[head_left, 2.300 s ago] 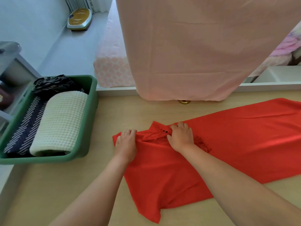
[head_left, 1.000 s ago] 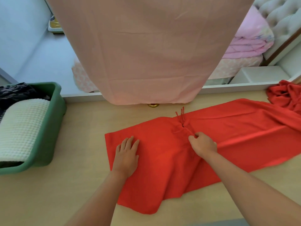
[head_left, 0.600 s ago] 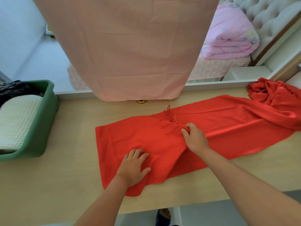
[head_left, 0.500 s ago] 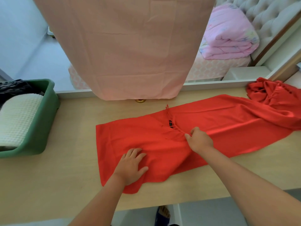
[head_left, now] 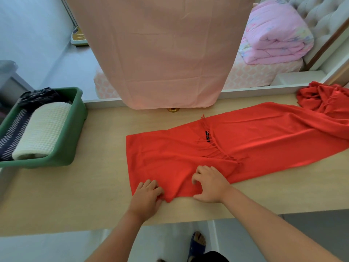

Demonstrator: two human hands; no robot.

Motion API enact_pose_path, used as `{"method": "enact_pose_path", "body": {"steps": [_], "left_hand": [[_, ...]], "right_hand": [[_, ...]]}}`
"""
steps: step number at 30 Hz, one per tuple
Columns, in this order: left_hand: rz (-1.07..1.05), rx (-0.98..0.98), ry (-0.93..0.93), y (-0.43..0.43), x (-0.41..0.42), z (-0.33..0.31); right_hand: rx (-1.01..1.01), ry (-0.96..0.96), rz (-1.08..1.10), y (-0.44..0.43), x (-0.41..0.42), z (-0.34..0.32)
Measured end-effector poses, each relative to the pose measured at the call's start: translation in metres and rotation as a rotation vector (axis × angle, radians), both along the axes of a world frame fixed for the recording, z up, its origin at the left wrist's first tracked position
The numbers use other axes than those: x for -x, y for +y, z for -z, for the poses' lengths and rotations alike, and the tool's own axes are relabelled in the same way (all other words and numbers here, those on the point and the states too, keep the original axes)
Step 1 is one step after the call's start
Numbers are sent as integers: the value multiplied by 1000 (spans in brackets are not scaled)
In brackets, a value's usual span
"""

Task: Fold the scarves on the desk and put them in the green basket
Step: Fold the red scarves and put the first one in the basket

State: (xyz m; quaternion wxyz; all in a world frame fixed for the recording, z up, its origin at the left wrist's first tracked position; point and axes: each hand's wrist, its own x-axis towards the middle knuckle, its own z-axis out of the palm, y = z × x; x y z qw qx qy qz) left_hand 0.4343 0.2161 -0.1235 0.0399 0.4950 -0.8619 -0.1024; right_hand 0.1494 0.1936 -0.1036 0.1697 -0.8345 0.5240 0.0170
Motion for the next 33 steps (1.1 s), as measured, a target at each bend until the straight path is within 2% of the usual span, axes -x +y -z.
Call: {"method": "enact_pose_path", "body": {"steps": [2, 4, 7, 9, 13, 17, 21, 23, 25, 28, 31, 33], "left_hand": [[-69, -3, 58, -1, -5, 1], [-227, -53, 223, -2, -6, -3], [-426, -194, 502, -3, -2, -17], [-417, -209, 532, -6, 2, -26], [-326, -242, 395, -15, -4, -32], [-282, -201, 321, -11, -27, -25], [-223, -124, 105, -6, -46, -29], [-154, -207, -28, -3, -53, -34], [-109, -404, -144, 0, -59, -42], [-117, -621, -188, 0, -64, -51], [-123, -668, -232, -5, -63, -55], [-180, -601, -128, -4, -58, -53]], "right_hand": [[-53, 68, 35, 1, -3, 2], [-57, 59, 108, -1, -3, 5], [-52, -124, 309, -1, -7, 4], [-9, -211, 389, -2, -14, 1], [53, -217, 424, -3, -24, -7], [-1, -89, 320, 0, -21, -13], [-46, -21, 281, 7, -14, -14], [-49, 44, 251, 11, -13, -14], [-78, 118, 209, 14, -15, -15], [-191, 218, 174, 18, -18, -16], [-282, 189, 251, 21, -22, -16], [-330, 142, 326, 24, -24, -18]]}}
